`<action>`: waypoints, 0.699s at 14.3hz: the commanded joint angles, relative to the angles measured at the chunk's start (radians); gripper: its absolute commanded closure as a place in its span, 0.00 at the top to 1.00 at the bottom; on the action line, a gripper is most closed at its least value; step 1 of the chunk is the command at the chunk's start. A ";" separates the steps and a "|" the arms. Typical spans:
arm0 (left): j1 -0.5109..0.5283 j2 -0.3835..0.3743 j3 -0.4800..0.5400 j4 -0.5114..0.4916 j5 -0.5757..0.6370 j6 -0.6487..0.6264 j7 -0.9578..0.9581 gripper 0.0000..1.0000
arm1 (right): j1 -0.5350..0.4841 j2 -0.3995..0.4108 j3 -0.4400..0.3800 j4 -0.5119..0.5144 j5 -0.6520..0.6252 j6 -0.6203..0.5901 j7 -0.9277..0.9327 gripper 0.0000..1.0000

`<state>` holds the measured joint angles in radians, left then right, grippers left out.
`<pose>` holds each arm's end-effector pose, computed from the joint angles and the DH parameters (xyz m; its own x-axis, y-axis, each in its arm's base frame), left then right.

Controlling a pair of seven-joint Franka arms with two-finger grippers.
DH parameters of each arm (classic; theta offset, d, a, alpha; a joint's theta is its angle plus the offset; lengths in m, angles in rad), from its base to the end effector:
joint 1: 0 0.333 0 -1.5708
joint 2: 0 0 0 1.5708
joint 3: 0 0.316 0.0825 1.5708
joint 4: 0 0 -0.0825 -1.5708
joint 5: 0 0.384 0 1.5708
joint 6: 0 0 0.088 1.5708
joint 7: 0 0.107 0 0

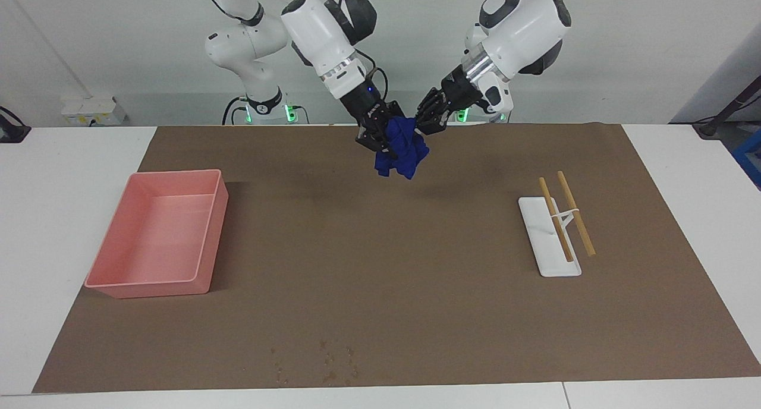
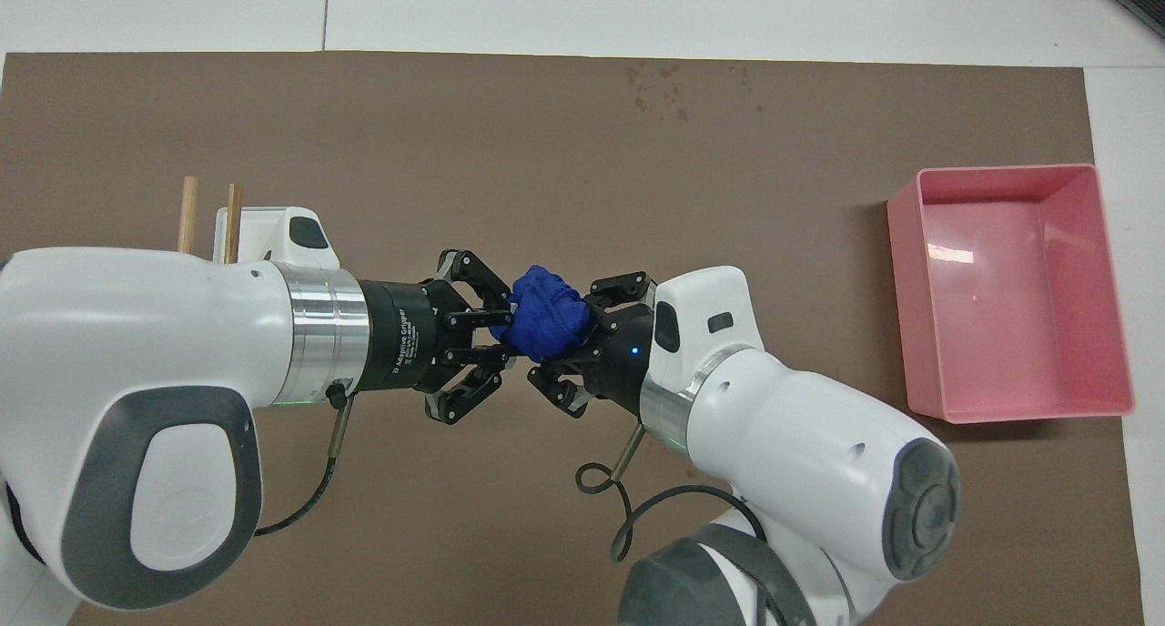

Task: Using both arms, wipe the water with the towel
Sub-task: 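Open the left gripper and withdraw it while the right gripper pulls away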

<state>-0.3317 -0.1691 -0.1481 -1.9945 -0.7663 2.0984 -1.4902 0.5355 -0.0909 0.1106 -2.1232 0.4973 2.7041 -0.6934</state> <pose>0.4596 -0.2823 0.5733 0.2611 0.7233 -0.6393 0.9650 -0.1783 0.1925 0.4622 0.3301 0.5252 0.4174 0.6101 0.6734 0.8170 -0.5764 0.0159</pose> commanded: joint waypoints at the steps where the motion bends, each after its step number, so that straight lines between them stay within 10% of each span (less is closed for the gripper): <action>1: 0.008 -0.029 -0.011 -0.017 0.111 -0.017 0.010 1.00 | 0.004 0.013 0.003 0.032 0.001 0.032 0.026 0.00; 6: 0.066 0.006 0.001 0.091 0.410 -0.047 0.065 1.00 | -0.006 0.013 0.003 0.032 0.001 0.016 0.018 0.00; 10: 0.190 0.011 0.001 0.102 0.444 -0.061 0.475 1.00 | -0.040 0.005 -0.002 0.031 -0.005 -0.091 -0.012 0.00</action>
<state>-0.2106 -0.1714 -0.1405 -1.9155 -0.3453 2.0759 -1.1883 0.5254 -0.0868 0.1071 -2.1104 0.4973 2.6822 -0.6935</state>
